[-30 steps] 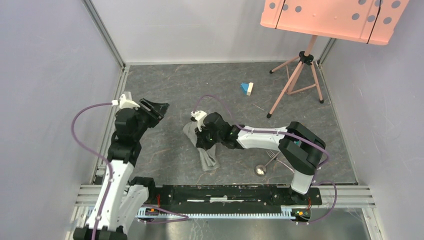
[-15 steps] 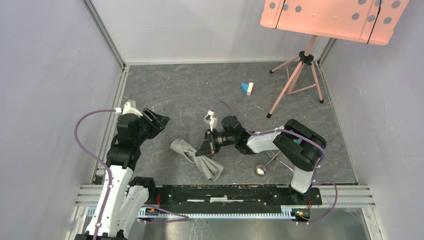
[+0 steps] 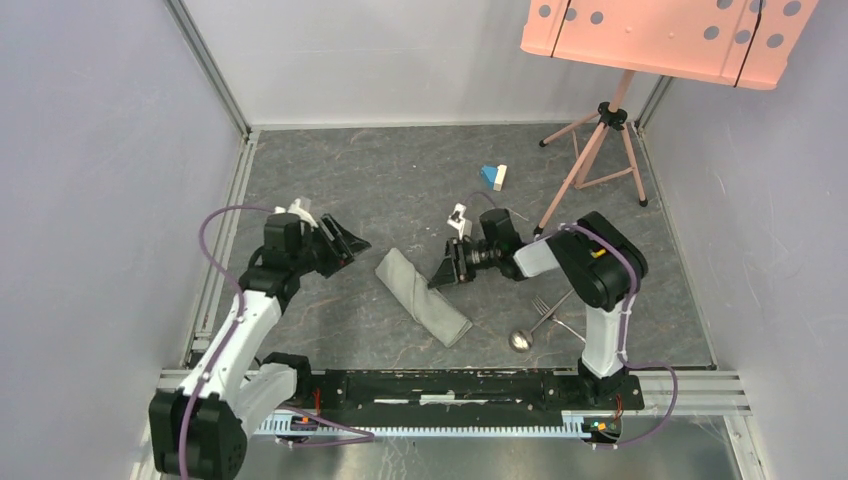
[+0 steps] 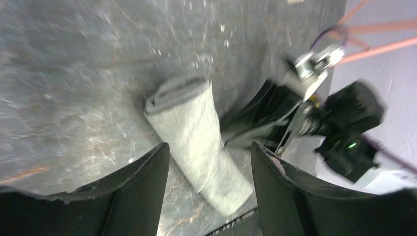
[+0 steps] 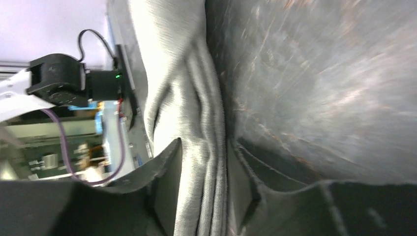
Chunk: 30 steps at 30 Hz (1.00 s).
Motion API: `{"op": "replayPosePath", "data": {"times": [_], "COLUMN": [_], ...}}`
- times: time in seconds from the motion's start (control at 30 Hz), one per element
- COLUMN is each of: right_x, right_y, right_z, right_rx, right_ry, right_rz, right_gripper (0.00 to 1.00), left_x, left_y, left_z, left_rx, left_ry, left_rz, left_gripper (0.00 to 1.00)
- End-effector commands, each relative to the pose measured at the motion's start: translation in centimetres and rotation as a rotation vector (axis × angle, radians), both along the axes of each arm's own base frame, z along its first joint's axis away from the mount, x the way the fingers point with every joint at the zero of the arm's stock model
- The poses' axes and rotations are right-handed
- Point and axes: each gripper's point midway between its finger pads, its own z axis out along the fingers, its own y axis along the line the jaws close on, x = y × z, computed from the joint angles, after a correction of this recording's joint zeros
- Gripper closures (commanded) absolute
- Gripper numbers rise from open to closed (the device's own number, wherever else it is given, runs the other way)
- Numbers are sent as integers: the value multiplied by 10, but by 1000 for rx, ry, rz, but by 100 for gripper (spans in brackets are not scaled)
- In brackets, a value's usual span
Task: Fold the napkin into a case and place the utensils inside
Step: Turn over the smaller rectangle-folded napkin at the center of the board.
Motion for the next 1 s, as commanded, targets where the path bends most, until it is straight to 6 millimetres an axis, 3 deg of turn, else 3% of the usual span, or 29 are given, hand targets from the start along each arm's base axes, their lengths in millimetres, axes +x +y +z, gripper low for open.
{"op": "replayPosePath", "data": {"times": [0.0, 0.07, 0.13, 0.2, 0.33, 0.4, 0.47, 0.57, 0.73, 0.83, 0.97], "right_x": [34, 39, 30, 7, -58, -82, -91, -89, -32, -26, -28], "right_y": [-27, -35, -41, -38, -15, -11, -15, -30, -81, -73, -68], "right_z": [19, 30, 36, 43, 51, 50, 44, 22, -11, -5, 9], "right_rx": [-153, -259, -336, -360, -283, -255, -252, -330, -699, -690, -657], "right_ry": [-283, -382, -437, -482, -489, -472, -464, -472, -649, -669, -668], "right_rz": [8, 4, 13, 55, 179, 210, 209, 186, 1, 20, 34], "right_gripper": [48, 44, 43, 43, 51, 56, 62, 68, 72, 72, 68], "left_x": [-2, 0, 3, 8, 26, 38, 48, 62, 77, 81, 84], "left_y": [-44, -64, -84, -95, -106, -107, -108, -103, -78, -71, -69], "left_z": [-11, -15, -15, -21, -31, -41, -52, -73, -104, -108, -98], "left_rx": [-100, -137, -161, -176, -207, -189, -168, -114, 11, 49, 98], "left_ry": [-17, -17, -29, -23, -19, -4, 13, 40, 57, 57, 47], "left_rz": [-154, -199, -244, -260, -245, -227, -212, -170, -40, -30, -62], "left_gripper": [33, 38, 43, 49, 61, 64, 67, 70, 77, 77, 77]}}
